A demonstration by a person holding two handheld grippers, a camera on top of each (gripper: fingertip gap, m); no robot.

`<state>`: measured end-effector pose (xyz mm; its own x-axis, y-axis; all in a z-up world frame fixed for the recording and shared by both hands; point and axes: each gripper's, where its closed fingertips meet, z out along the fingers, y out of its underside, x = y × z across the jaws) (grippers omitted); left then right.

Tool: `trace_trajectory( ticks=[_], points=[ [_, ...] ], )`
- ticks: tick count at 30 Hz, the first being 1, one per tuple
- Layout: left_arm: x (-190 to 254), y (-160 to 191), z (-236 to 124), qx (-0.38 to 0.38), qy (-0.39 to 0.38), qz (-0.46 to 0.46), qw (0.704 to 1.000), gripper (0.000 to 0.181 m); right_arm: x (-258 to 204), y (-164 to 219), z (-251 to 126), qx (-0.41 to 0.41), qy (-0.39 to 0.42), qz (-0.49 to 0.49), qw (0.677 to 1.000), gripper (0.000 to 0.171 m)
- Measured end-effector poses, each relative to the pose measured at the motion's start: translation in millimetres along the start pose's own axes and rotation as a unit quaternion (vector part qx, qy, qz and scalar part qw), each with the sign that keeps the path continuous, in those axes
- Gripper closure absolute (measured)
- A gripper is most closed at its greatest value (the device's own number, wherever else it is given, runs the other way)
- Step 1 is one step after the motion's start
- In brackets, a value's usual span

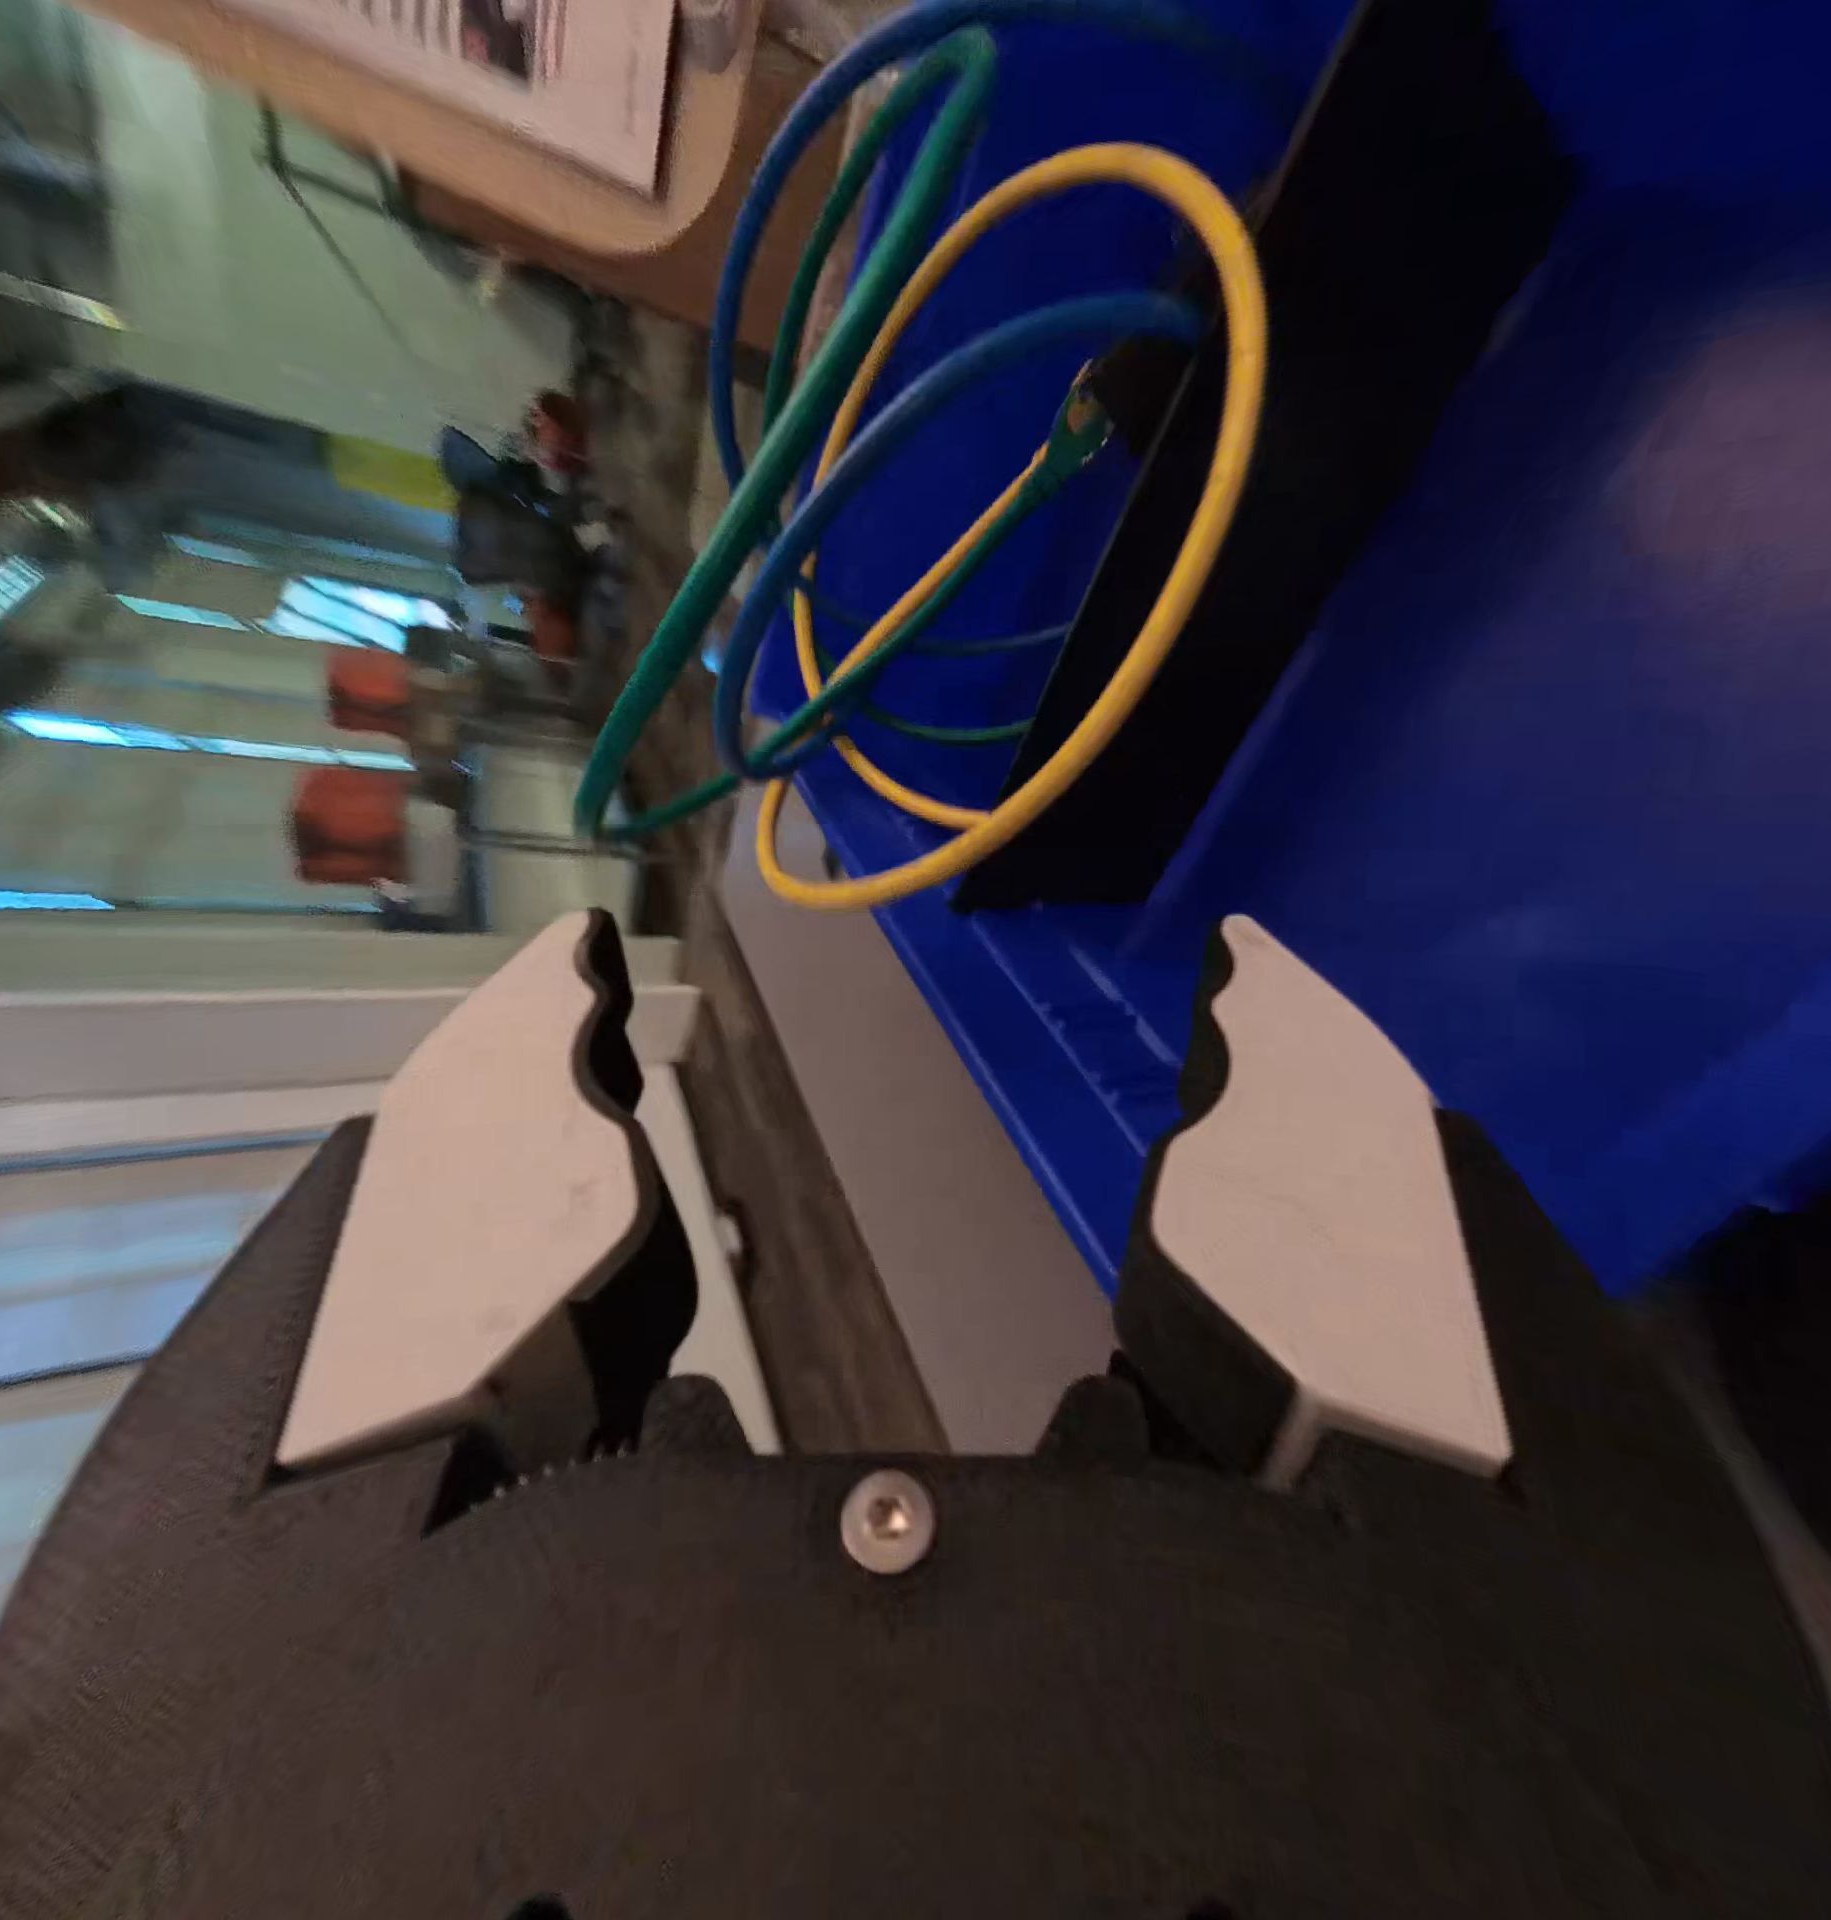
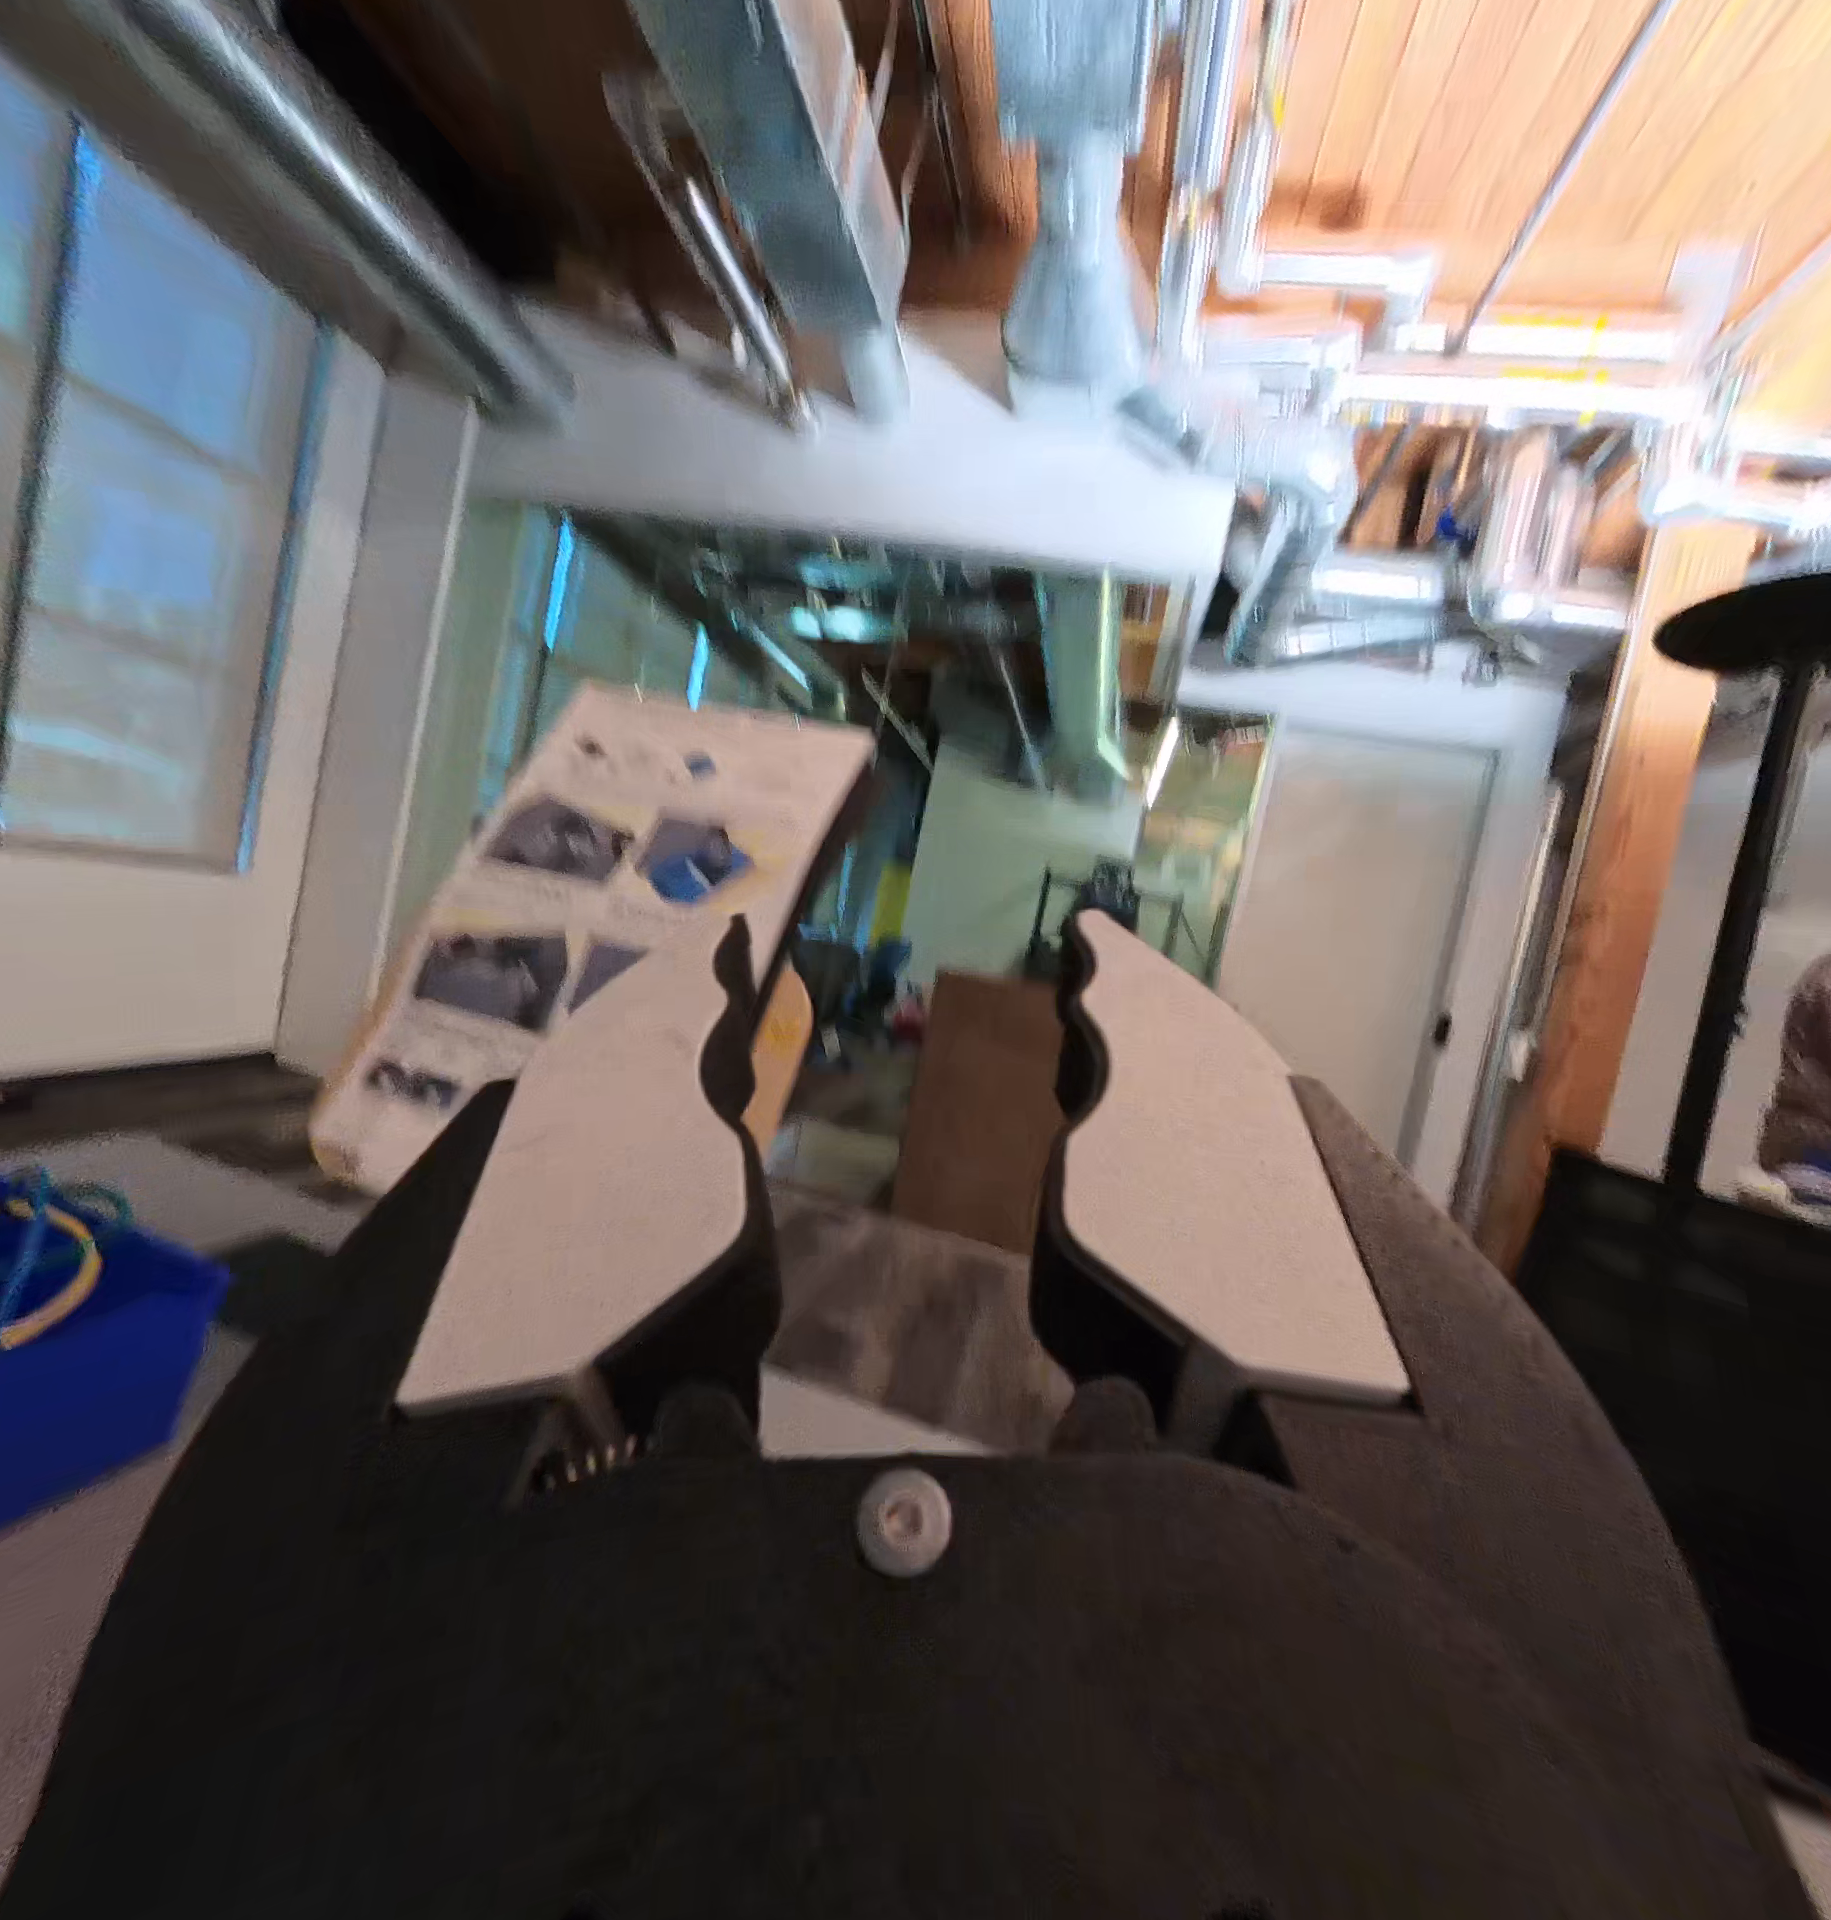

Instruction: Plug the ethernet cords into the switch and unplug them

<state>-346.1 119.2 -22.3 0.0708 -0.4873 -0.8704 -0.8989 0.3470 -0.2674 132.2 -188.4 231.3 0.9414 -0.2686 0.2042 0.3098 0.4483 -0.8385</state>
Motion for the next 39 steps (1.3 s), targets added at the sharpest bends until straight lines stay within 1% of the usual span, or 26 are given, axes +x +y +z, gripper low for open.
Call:
trace_trajectory(
  ticks=[1, 3, 6, 10, 12, 14, 17, 19, 21, 23, 28, 29, 31, 32, 34, 37, 39],
  points=[
    [2, -7, 6, 0.009, -0.006, 0.011, 1.0, 0.081, -9, -13, 3, 0.025, -0.008, 0.01, 1.0, 0.116],
    [-2, -17, 18, 0.012, -0.019, 0.022, 1.0, 0.076, -24, -29, 11, 0.056, -0.035, 0.04, 0.997, 0.116],
    [-12, -22, 32, -0.007, -0.03, 0.069, 0.997, 0.07, -39, -29, 23, 0.065, -0.068, 0.065, 0.994, 0.115],
    [-21, -25, 40, -0.026, -0.028, 0.139, 0.99, 0.068, -48, 7, 35, 0.034, -0.099, 0.101, 0.989, 0.116],
    [-29, -29, 43, -0.035, -0.033, 0.161, 0.986, 0.068, -55, 31, 45, -0.014, -0.131, 0.128, 0.983, 0.114],
    [-36, -34, 44, -0.041, -0.028, 0.176, 0.983, 0.07, -64, 55, 50, -0.072, -0.16, 0.127, 0.976, 0.112],
    [-42, -47, 44, -0.033, -0.019, 0.195, 0.98, 0.086, -68, 77, 52, -0.118, -0.16, 0.092, 0.976, 0.111],
    [-37, -56, 46, -0.022, -0.001, 0.212, 0.977, 0.096, -72, 85, 53, -0.136, -0.16, 0.071, 0.975, 0.112],
    [-23, -53, 55, -0.045, 0.039, 0.237, 0.97, 0.096, -81, 89, 54, -0.145, -0.176, 0.06, 0.972, 0.112],
    [-14, -52, 66, -0.062, 0.051, 0.268, 0.96, 0.096, -88, 94, 55, -0.155, -0.186, 0.053, 0.969, 0.112],
    [4, -61, 85, -0.064, 0.087, 0.306, 0.946, 0.107, -106, 101, 55, -0.17, -0.209, 0.035, 0.962, 0.113],
    [8, -61, 87, -0.066, 0.1, 0.309, 0.943, 0.115, -110, 102, 56, -0.173, -0.214, 0.032, 0.961, 0.113],
    [17, -55, 89, -0.082, 0.142, 0.314, 0.935, 0.148, -119, 105, 56, -0.178, -0.224, 0.025, 0.958, 0.113],
    [18, -53, 90, -0.09, 0.15, 0.315, 0.933, 0.155, -124, 106, 56, -0.179, -0.231, 0.022, 0.956, 0.113],
    [15, -46, 91, -0.113, 0.16, 0.317, 0.928, 0.165, -134, 109, 57, -0.183, -0.244, 0.018, 0.952, 0.113],
    [4, -44, 88, -0.13, 0.16, 0.319, 0.925, 0.173, -151, 117, 58, -0.196, -0.266, 0.012, 0.944, 0.114],
    [-8, -47, 83, -0.13, 0.152, 0.312, 0.929, 0.178, -165, 124, 58, -0.206, -0.284, 0.005, 0.936, 0.117]
  ],
)
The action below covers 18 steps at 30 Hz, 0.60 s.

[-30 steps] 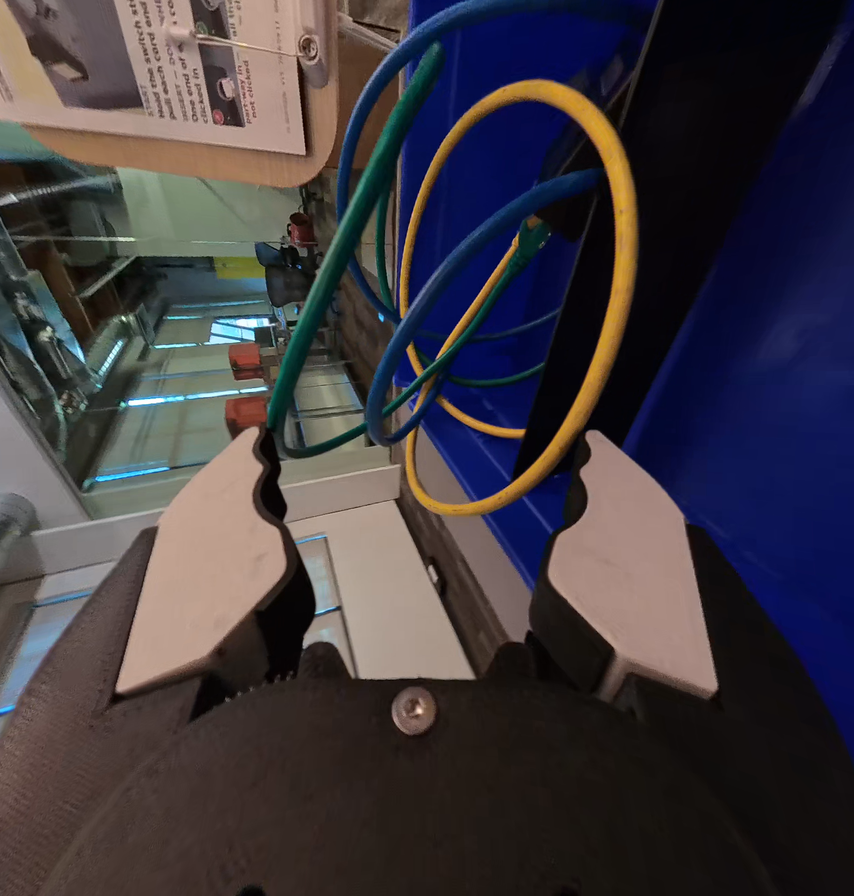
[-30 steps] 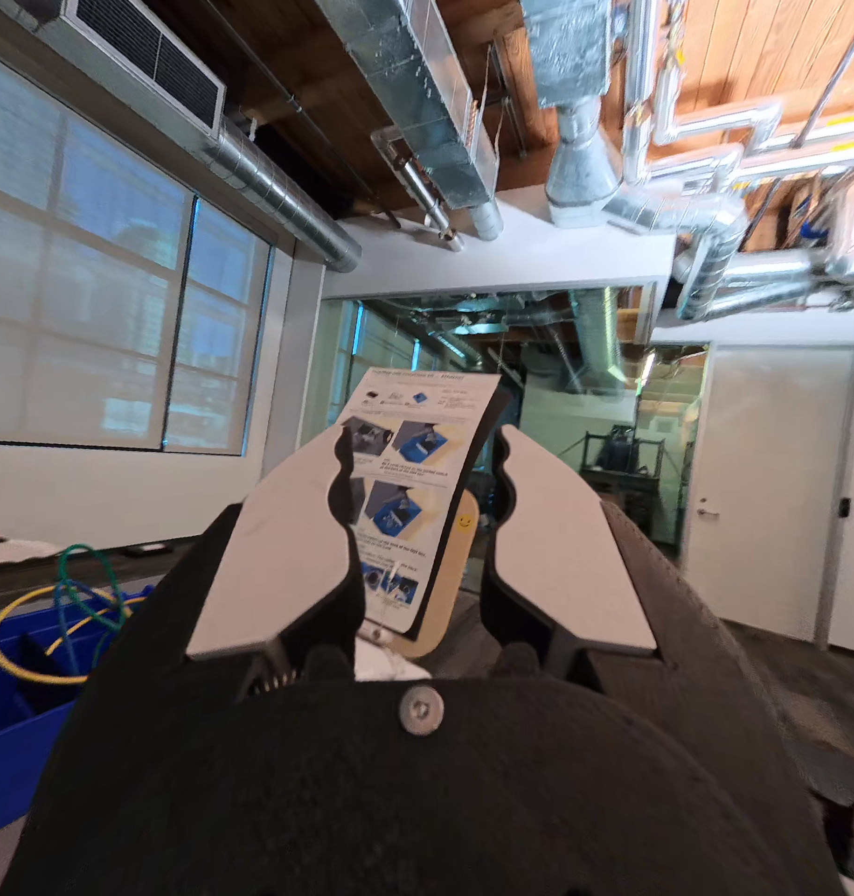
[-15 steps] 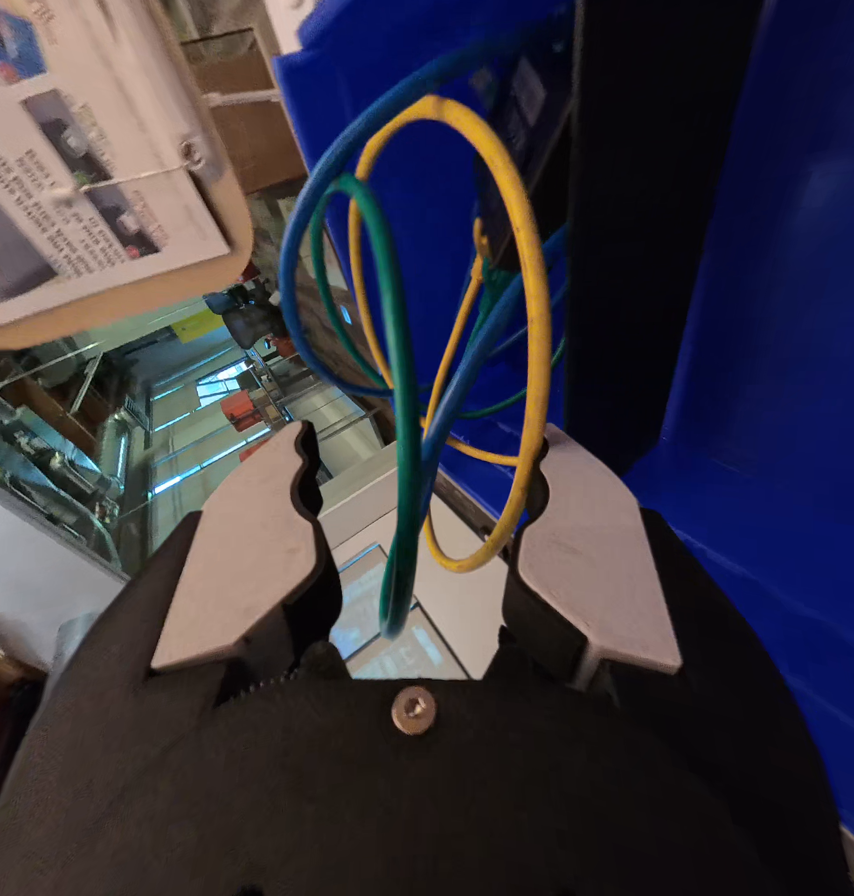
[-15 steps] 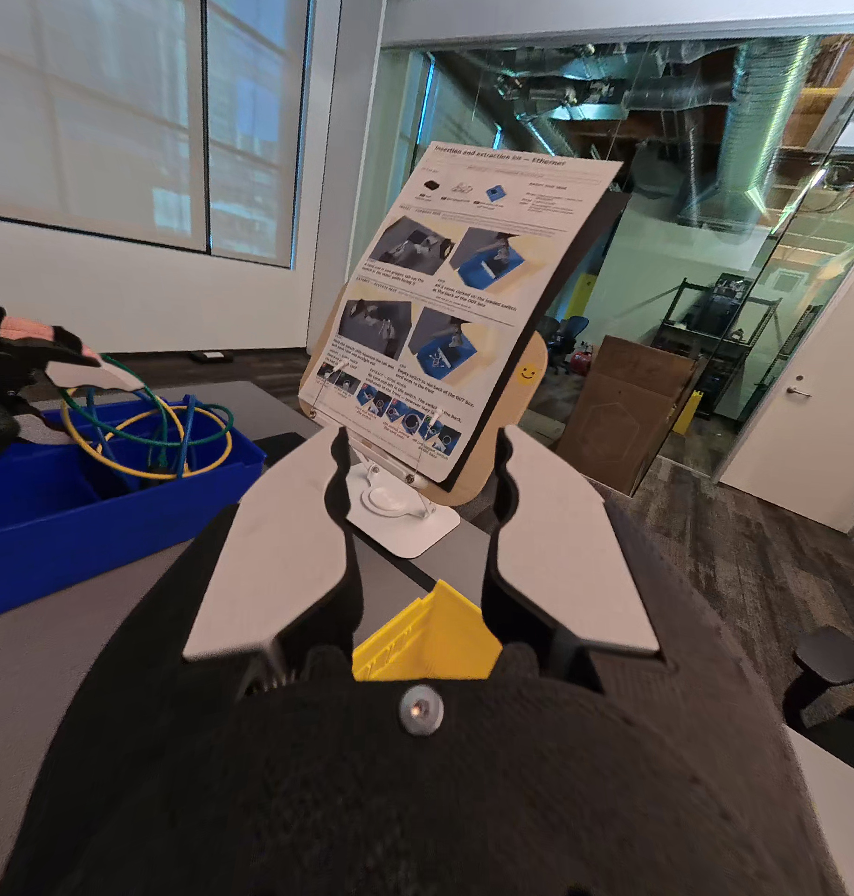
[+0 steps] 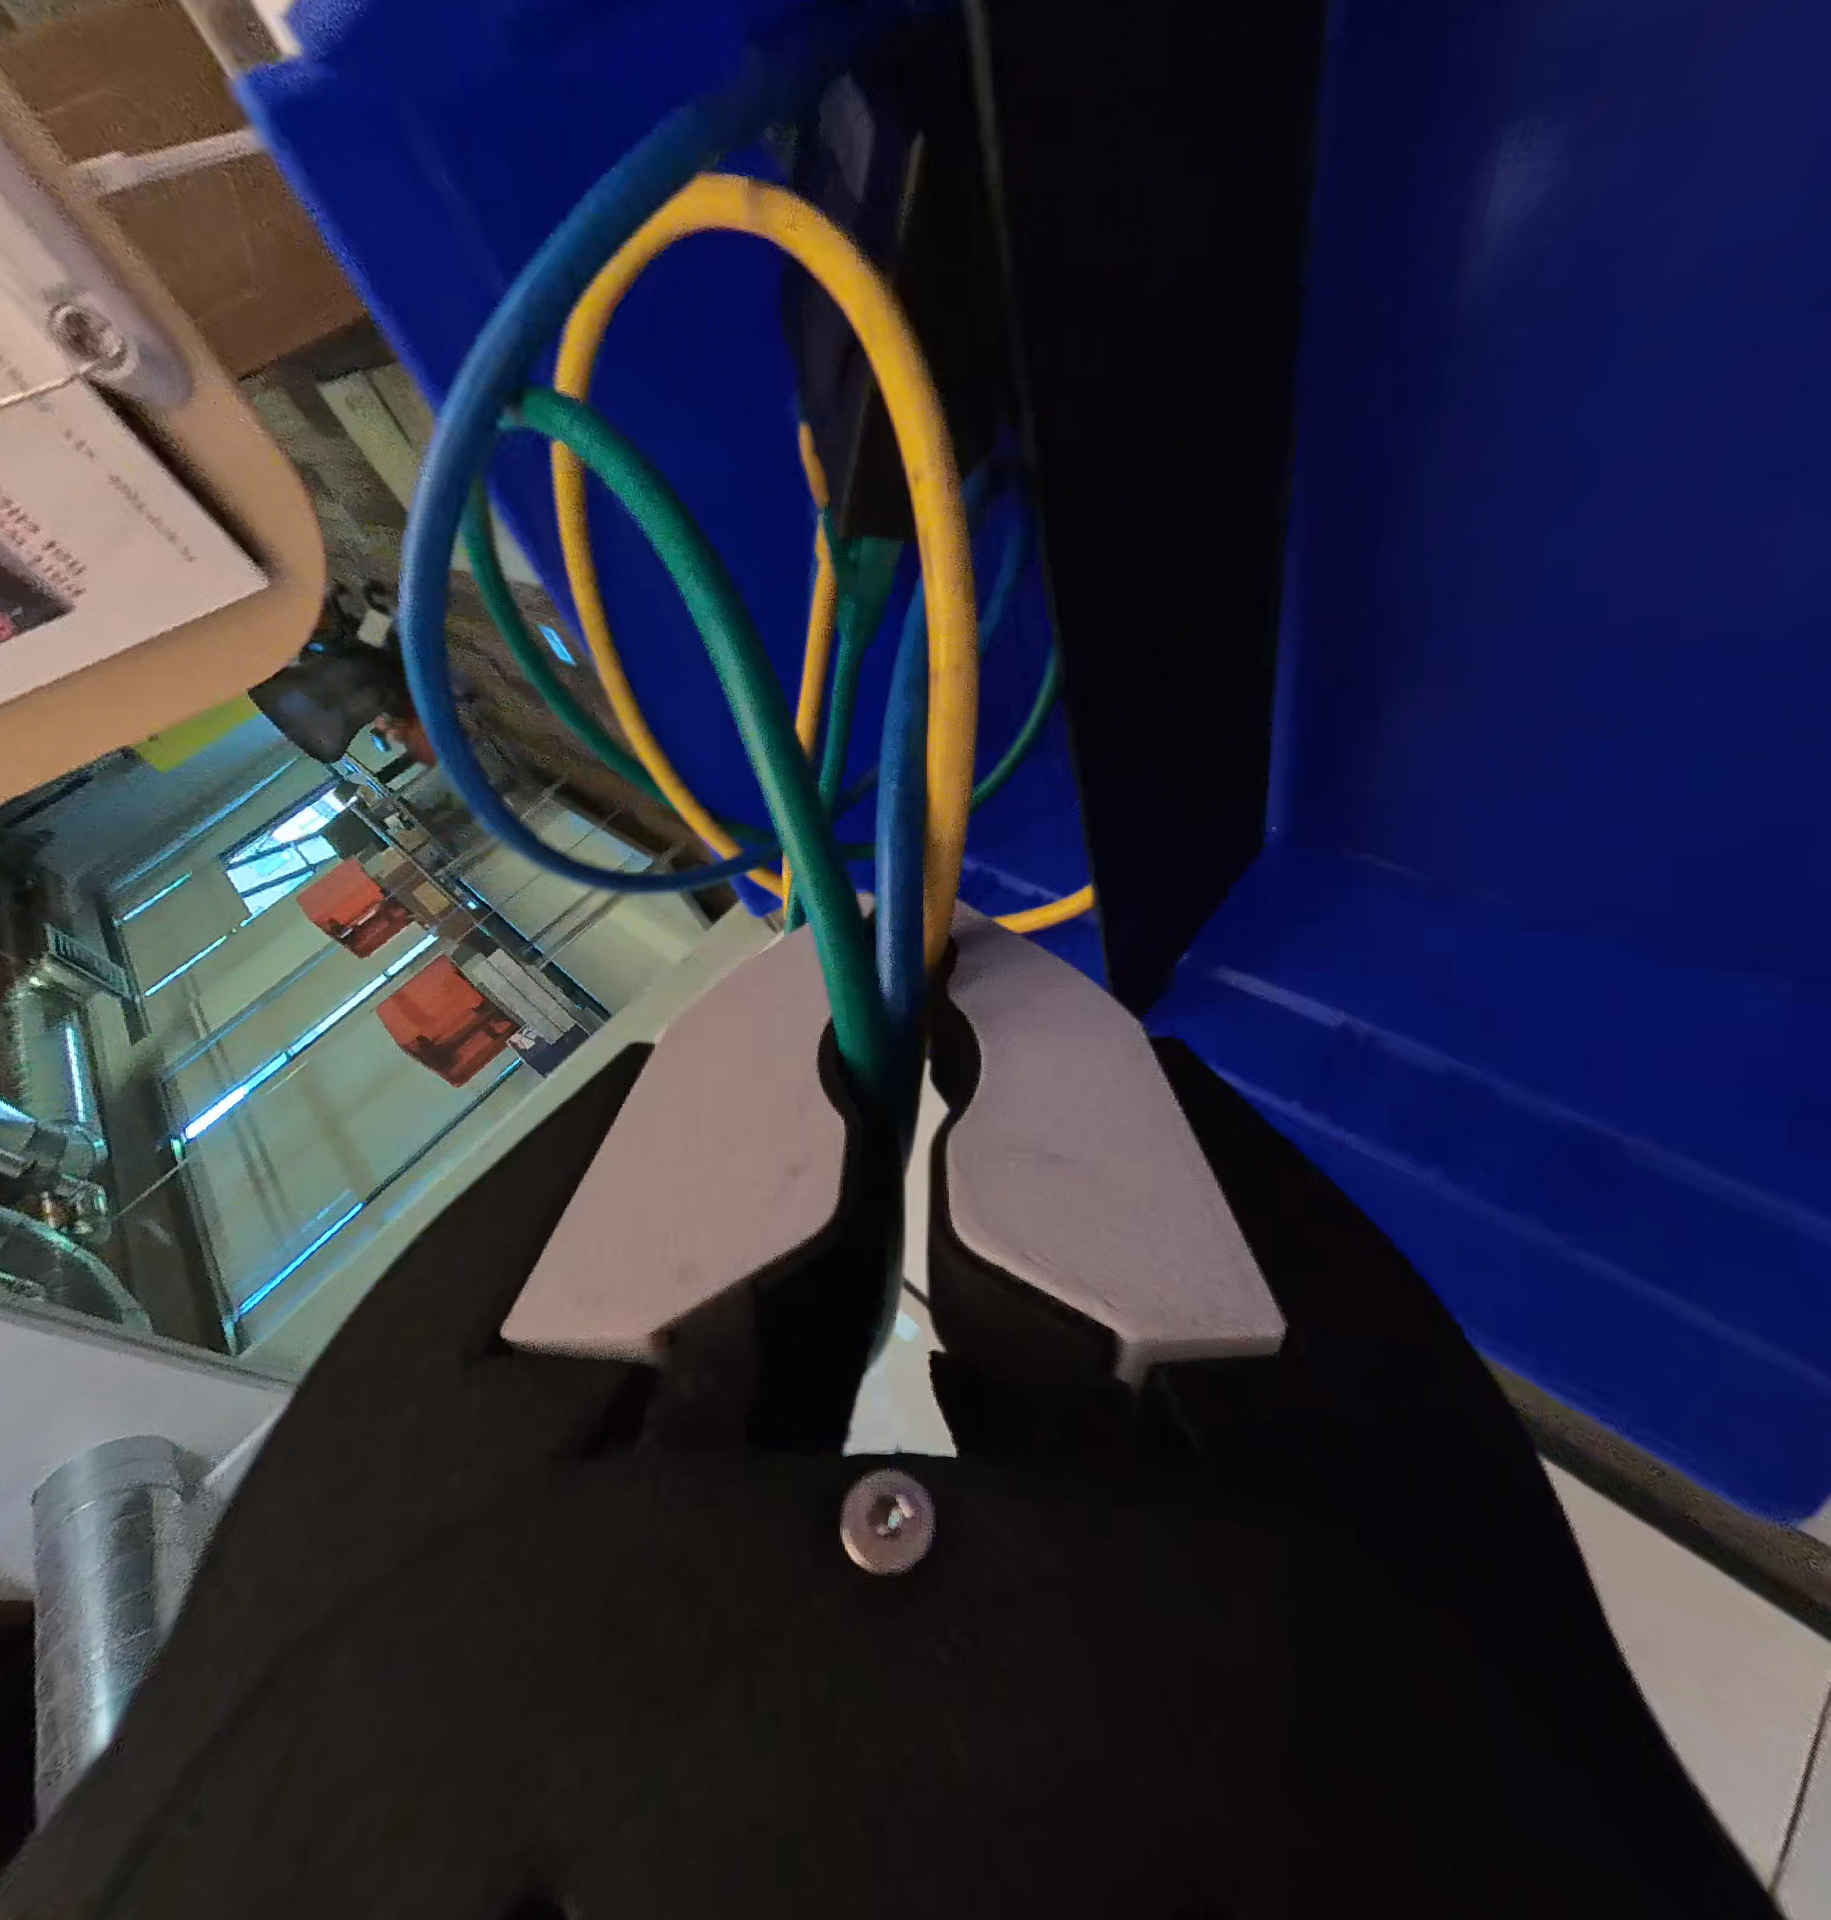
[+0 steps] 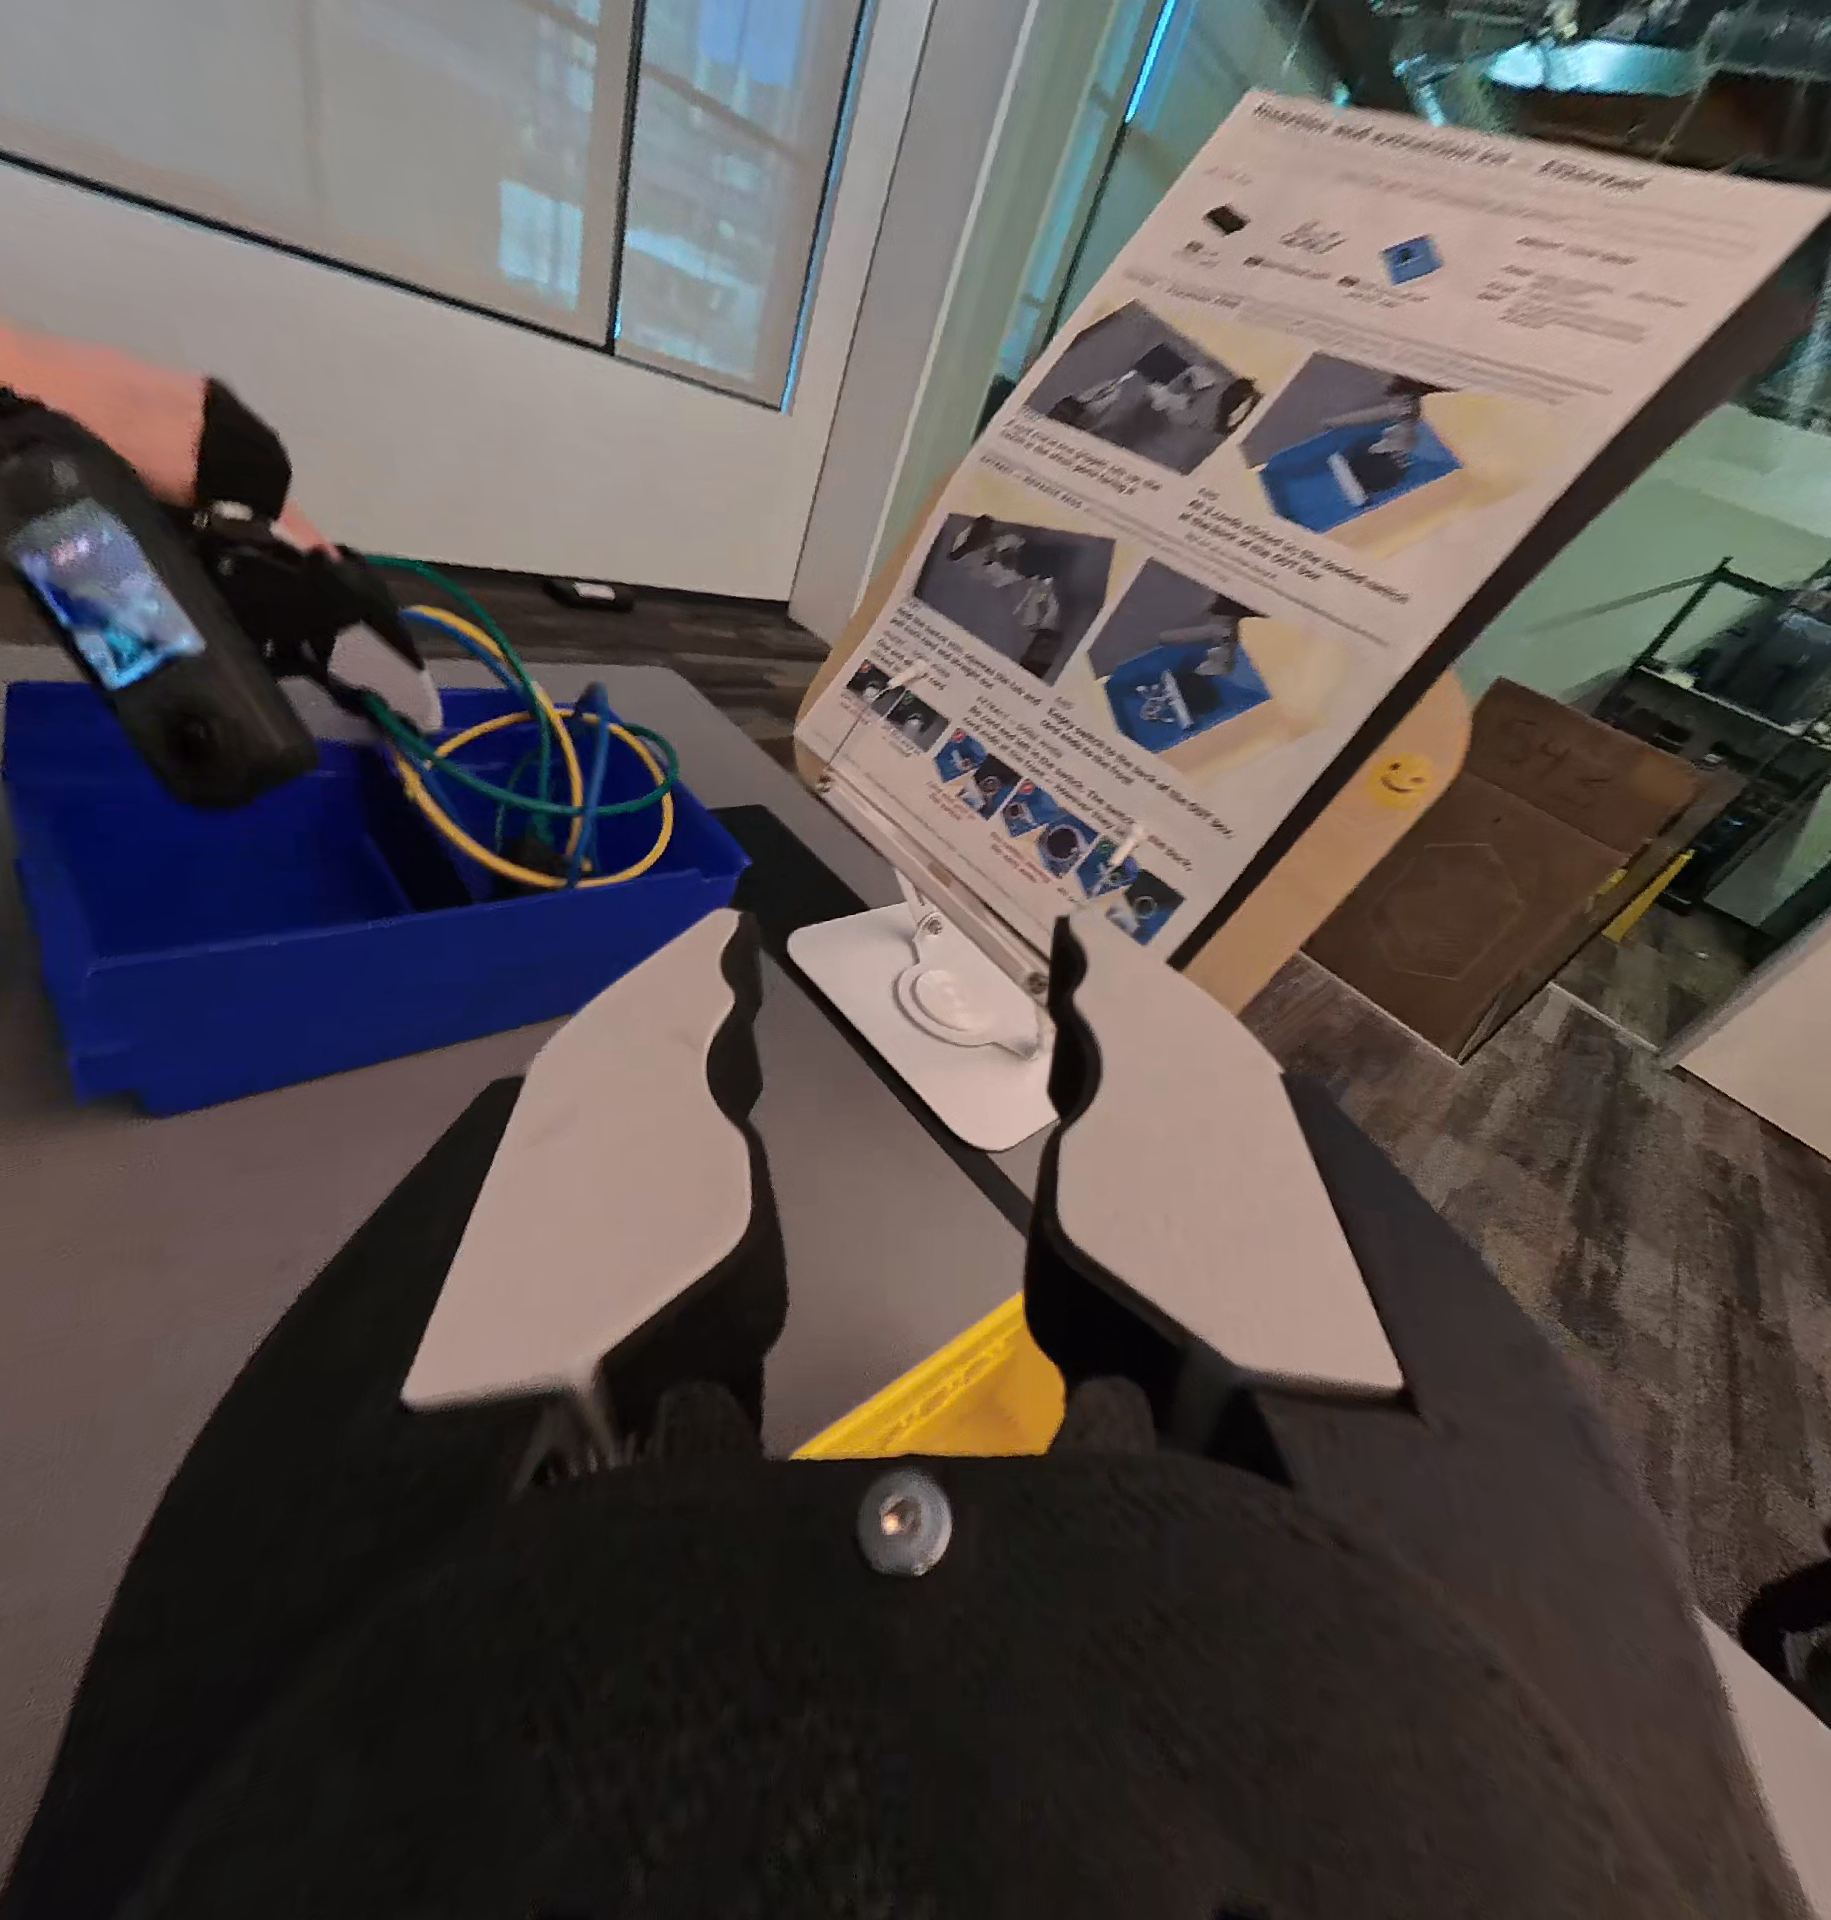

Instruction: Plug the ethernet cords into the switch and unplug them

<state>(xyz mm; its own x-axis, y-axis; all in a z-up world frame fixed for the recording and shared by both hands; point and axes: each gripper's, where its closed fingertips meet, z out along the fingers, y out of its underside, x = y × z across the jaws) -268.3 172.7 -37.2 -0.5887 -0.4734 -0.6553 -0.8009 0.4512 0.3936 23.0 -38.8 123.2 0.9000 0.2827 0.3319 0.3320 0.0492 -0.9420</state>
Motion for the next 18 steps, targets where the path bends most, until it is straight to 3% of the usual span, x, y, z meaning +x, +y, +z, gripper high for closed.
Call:
trace_trajectory(
  ticks=[5, 10, 14, 18],
  points=[
    [-39, 17, -28, 0.009, -0.043, -0.05, 0.998, 0.181, -37, 10, 30, -0.022, -0.062, 0.01, 0.998, 0.122],
    [-75, 32, -53, 0.008, -0.073, -0.086, 0.994, 0.181, -116, 20, 73, -0.039, -0.161, 0.037, 0.986, 0.121],
    [-96, 41, -68, 0.001, -0.092, -0.095, 0.991, 0.181, -147, 49, 104, -0.09, -0.139, -0.03, 0.986, 0.121],
    [-98, 48, -67, -0.011, -0.092, -0.097, 0.991, 0.181, -91, 71, 91, -0.188, -0.029, -0.08, 0.979, 0.122]
  ],
)
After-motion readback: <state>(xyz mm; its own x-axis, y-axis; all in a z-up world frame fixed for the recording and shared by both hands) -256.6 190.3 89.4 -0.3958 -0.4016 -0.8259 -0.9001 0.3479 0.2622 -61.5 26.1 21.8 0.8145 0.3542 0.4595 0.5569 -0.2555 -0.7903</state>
